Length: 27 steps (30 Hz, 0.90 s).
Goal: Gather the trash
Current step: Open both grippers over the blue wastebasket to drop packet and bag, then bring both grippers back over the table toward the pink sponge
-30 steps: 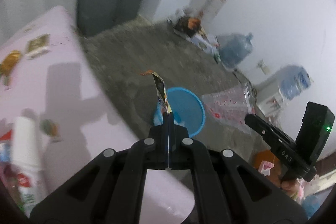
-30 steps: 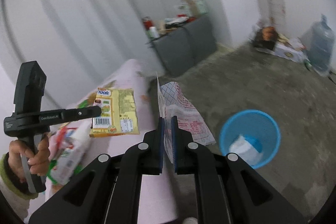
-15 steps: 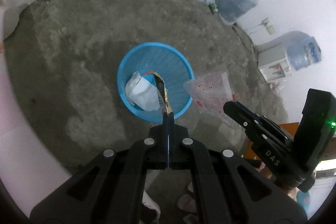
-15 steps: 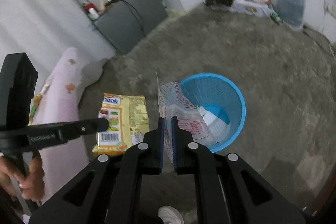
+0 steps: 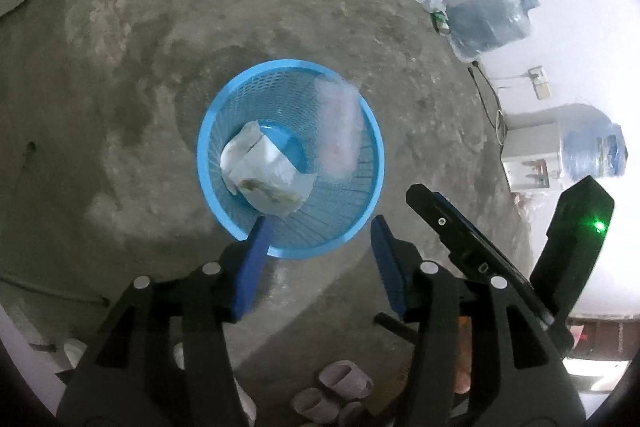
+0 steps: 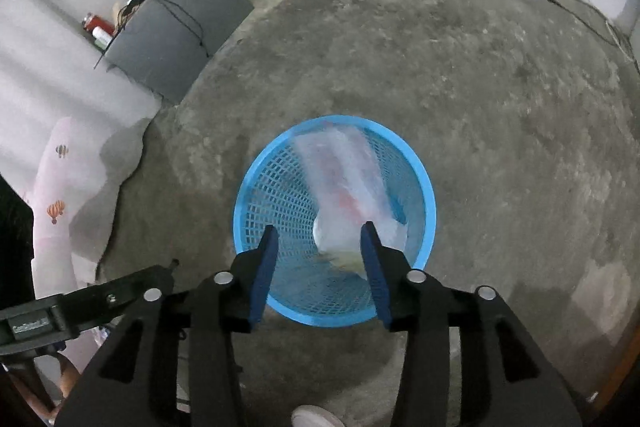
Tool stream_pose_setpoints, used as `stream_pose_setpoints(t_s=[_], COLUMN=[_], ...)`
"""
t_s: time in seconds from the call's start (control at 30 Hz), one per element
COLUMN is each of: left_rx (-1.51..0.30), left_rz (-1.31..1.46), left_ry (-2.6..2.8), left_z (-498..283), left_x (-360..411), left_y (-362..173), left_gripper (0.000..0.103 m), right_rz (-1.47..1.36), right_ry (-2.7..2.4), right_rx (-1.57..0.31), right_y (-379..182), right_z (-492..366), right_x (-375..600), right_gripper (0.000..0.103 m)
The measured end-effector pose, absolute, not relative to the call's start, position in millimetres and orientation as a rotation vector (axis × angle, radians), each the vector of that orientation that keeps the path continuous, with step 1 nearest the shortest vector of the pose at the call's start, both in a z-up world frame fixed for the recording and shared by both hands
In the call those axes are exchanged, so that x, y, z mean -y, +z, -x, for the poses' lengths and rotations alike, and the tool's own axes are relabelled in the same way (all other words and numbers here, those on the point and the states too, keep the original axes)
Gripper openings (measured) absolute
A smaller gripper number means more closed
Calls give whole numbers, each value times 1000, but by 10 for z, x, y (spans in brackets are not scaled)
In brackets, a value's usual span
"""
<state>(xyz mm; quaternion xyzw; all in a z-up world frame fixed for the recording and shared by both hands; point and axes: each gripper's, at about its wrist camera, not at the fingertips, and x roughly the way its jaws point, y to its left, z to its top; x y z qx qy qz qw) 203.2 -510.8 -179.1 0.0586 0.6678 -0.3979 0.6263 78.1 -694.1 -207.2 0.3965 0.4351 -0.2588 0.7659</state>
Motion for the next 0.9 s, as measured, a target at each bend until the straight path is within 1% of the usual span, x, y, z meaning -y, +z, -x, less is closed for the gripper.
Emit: stream_pose_setpoints(t_s=[0.1,0.17,0.2,0.33,0.43,0.5,0.57,0.63,0.8,0.9], left_rx=[-1509,-1493,-1485,-1469,-1443,-1402,-1358,-1313,-1224,-1075], left_rz=[-122,-106,-97,-53,-39,-38,-31,-23,30,112], left_ry=[-921,-920,-919,-914,-929,-949,-953,-959,-971,-937], left_z=[-2048,-2063,-2074,-2126,-2134,-2130,-2111,-2067,-1928,-1780], left_x=[5033,5018,4979,4743,4498,4260,4016,3708,2911,2165], left_y=[-1657,-1565,-1507,-1210,-926,-672,-440,-200,273,559], left_gripper=[51,52,53,54,54,55,60,61,66,69], right_rz=[-888,-894,-887,-859,-816,-775,-743,-721,-738,-688], right_ry=[-567,-569,-573,-592,-591,-579,-558,-528,-410,-353], right_rx=[-913,-899,-899,-918,-902,-890,-867,-841,-805,-827], right_y=[-2030,-2012,-1995,-1914,-1732,-1572,-1393,-1183,-829,-675], right_z=[-666,-618,-601,-585,-583,-583,-568,-543,-502,-533], right_x=[6930,6915,6880,6721,6483,6278,6062,5811,5289,5005], right_gripper=[48,53,54,55,55,56,66,69,75,76])
